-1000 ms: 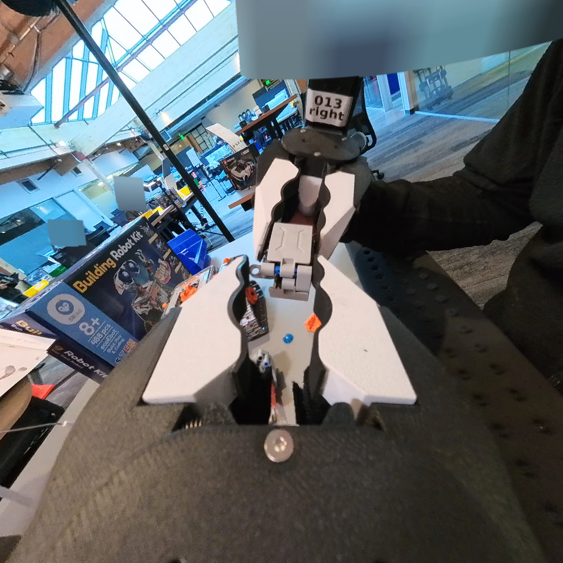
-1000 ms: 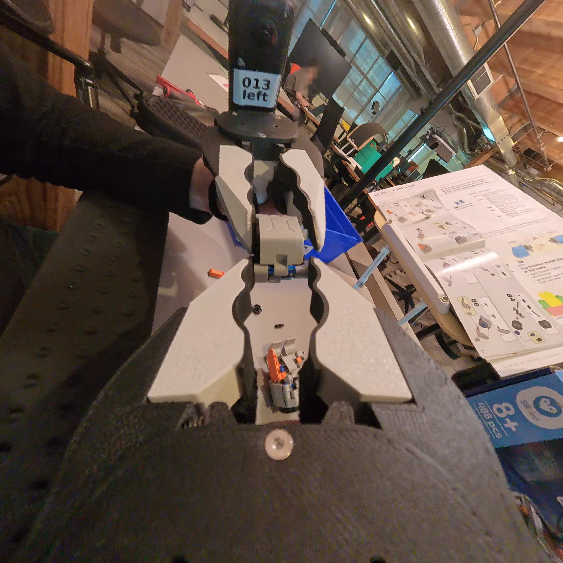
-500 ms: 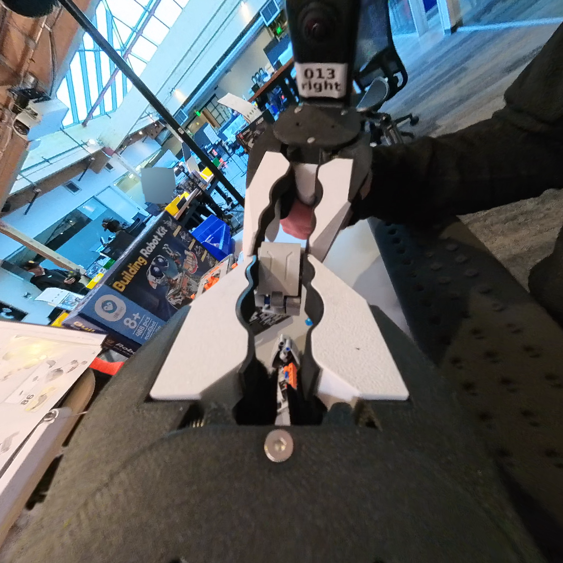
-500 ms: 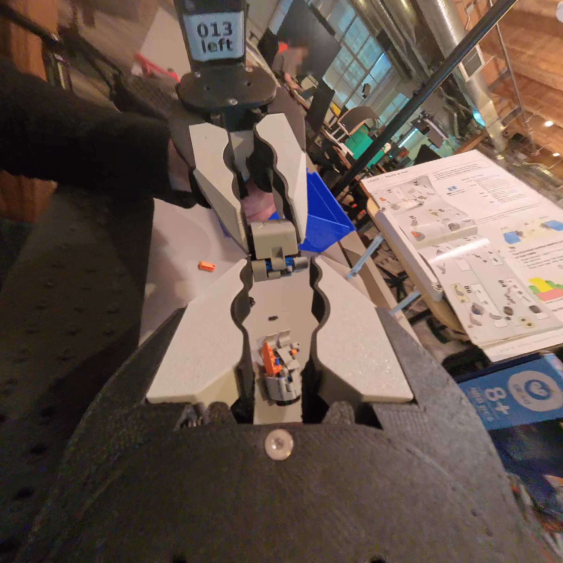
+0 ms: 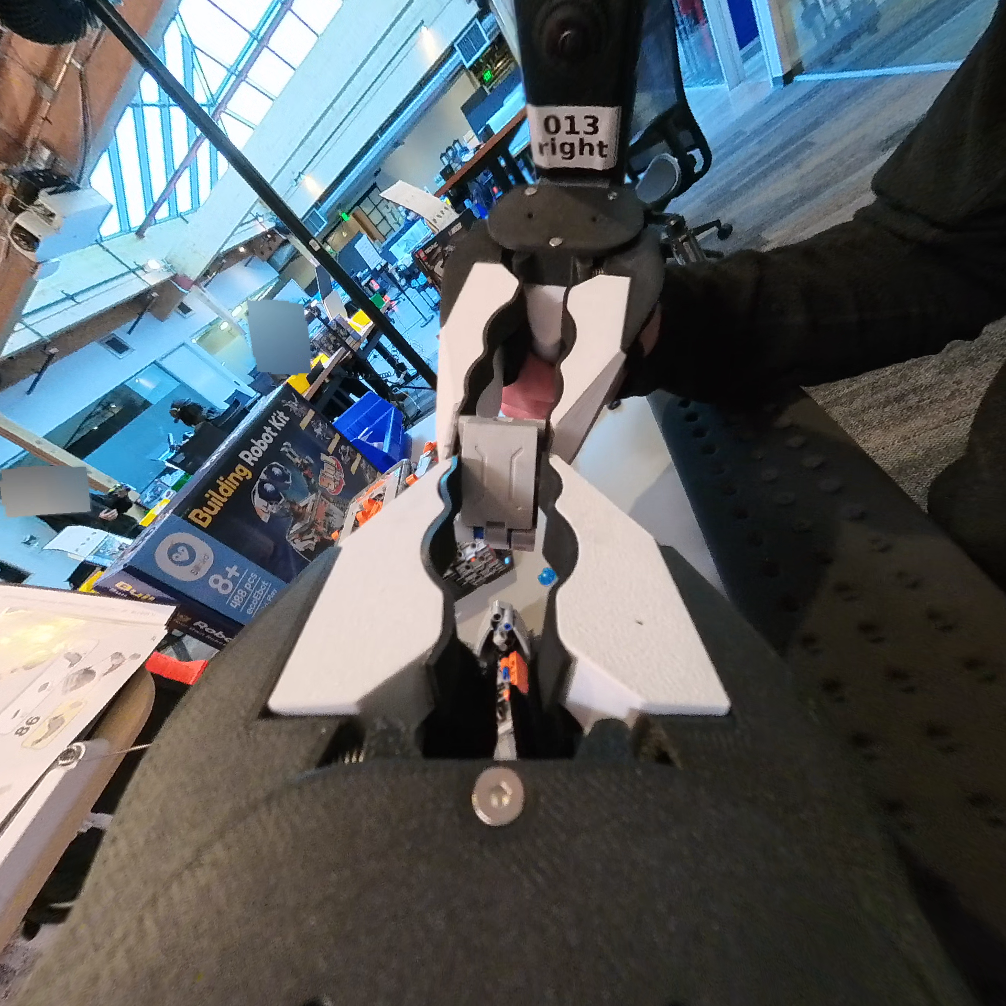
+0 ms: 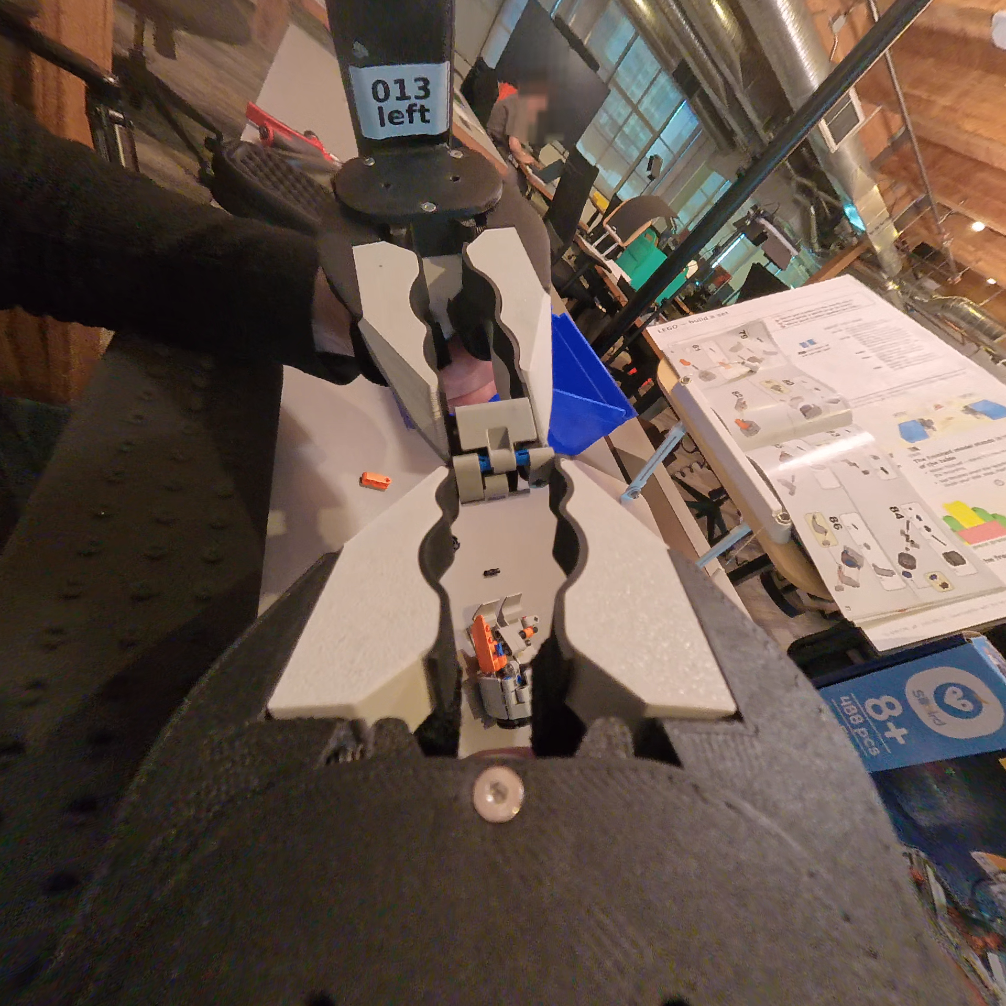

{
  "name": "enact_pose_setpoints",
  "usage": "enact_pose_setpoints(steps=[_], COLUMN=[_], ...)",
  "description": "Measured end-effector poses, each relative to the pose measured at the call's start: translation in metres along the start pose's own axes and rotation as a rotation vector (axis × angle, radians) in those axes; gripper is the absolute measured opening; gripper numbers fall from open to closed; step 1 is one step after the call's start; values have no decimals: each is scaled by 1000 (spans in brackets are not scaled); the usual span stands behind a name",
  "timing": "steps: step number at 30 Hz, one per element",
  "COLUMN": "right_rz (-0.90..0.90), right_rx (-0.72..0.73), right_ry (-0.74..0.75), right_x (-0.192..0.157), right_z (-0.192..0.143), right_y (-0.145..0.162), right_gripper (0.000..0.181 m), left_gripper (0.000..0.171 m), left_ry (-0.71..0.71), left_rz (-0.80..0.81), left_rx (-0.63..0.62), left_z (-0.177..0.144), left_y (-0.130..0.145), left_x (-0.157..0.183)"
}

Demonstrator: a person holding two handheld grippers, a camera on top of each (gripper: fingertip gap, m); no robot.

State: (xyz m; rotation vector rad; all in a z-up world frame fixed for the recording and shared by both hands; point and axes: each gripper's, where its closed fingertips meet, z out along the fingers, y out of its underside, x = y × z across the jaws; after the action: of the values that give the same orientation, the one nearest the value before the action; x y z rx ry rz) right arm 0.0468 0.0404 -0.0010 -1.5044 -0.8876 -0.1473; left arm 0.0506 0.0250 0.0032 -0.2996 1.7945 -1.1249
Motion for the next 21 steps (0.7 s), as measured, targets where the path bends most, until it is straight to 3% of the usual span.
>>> enact_pose_setpoints(steps=[7,10,14,21], right_rz=[-24,-56,-87,-151], right_rx=[-80,-123,-148,-183], right_ry=[12,32,36,70], right_x=[3,4,1,-1], right_z=[3,5,8,11], right_y=[15,21,25,26], right_gripper=[30,30,30,29], left_gripper=[26,39,25,22], left_ry=[-15,-32,-47,-74], left_rz=[14,52,86,153], left_rx=[-92,-104,-160,-249], left_z=[4,4,5,4], left_y=[14,11,17,23], left_x=[-2,-1,0,1])
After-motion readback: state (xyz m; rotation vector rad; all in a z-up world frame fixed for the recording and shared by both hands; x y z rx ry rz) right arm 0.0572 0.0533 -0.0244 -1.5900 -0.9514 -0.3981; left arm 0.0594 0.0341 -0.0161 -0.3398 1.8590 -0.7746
